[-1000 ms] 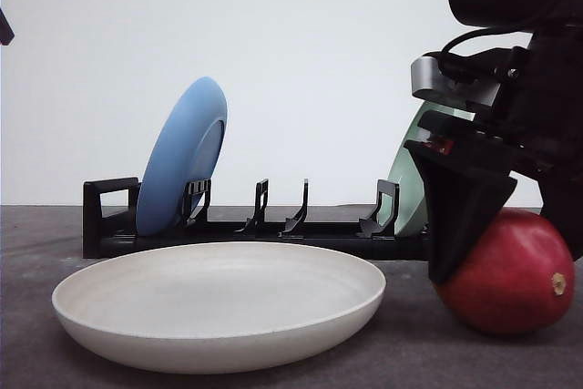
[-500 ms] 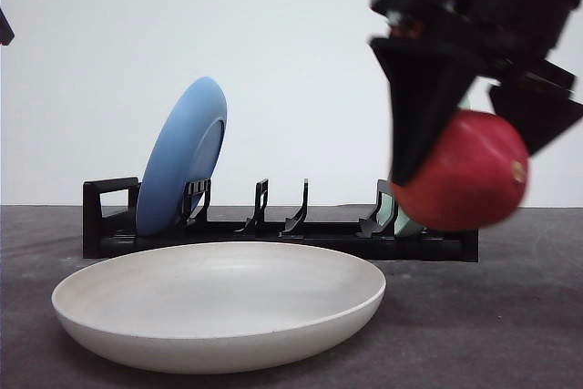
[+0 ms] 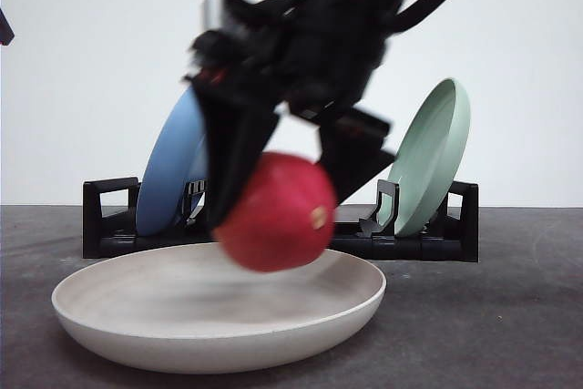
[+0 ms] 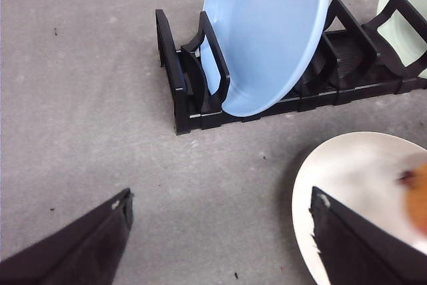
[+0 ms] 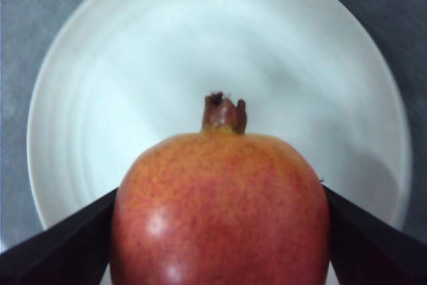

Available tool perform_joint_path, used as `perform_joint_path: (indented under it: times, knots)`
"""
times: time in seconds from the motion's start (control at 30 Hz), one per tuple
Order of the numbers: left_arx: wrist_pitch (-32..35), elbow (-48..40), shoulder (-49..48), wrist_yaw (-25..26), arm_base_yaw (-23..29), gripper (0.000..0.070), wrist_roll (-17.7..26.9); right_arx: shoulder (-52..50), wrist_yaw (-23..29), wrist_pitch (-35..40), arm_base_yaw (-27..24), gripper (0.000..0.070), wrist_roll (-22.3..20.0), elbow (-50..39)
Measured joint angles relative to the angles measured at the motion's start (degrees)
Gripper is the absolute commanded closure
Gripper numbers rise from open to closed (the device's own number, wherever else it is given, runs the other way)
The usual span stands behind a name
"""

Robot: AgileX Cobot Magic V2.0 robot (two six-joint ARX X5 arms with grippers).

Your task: Place pomegranate in white plate

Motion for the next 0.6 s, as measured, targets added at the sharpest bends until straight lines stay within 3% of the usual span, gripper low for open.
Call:
perform_joint_path:
  times: [0.3, 0.47, 0.6]
  knots:
    - [0.0, 0.0, 0.0, 0.0, 0.0, 0.0189, 0.0, 5.7, 0.0, 3.2, 1.8, 0.0189, -0.1, 0.8]
    - [0.0, 0.0, 0.0, 0.0, 0.0, 0.0189, 0.0, 5.7, 0.0, 3.5, 1.9, 0.0077, -0.1, 0.9]
    - [0.0, 0.0, 0.0, 0.0, 0.0, 0.0189, 0.0, 5.7, 0.0, 3.8, 1.9, 0.0064, -0.1, 1.0]
